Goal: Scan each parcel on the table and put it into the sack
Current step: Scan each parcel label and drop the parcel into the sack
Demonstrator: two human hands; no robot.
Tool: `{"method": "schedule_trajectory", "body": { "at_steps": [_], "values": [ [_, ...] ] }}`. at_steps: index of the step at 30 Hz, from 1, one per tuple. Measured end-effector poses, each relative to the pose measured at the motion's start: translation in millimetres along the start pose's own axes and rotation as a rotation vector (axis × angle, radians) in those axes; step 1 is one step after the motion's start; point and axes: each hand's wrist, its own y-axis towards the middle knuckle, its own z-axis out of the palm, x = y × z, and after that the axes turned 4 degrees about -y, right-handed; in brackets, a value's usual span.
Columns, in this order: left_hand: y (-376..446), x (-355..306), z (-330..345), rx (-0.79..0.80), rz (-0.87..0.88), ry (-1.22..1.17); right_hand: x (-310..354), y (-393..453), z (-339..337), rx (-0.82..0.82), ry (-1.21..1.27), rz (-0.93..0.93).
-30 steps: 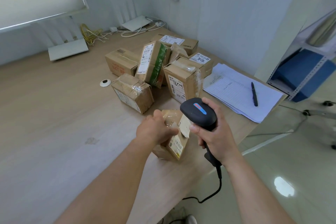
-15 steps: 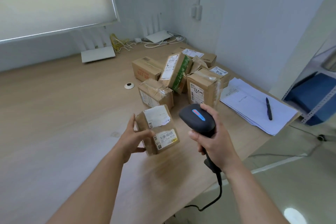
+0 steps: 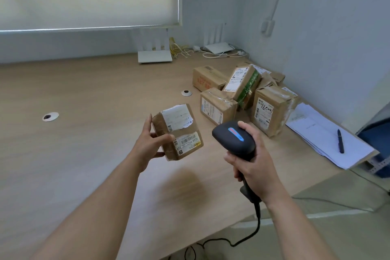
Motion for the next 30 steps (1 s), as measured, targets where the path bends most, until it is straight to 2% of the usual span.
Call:
{"method": "schedule_trajectory", "body": {
  "at_steps": [11, 16, 30],
  "values": [
    [-54.0, 2.2, -55.8, -0.109, 0.067, -0.039, 21.7, -23.8, 50.2, 0.124, 0.038, -0.043],
    [-92.4, 4.0, -75.5, -0.224, 0.103, -0.059, 31.5, -33.5, 61.8, 0.242, 0.047, -0.094],
    [-226.1, 41.8, -120.9, -0.545, 0.104, -0.011, 26.9, -113.8, 98.6, 0.48, 0.252, -0.046]
  ]
}}
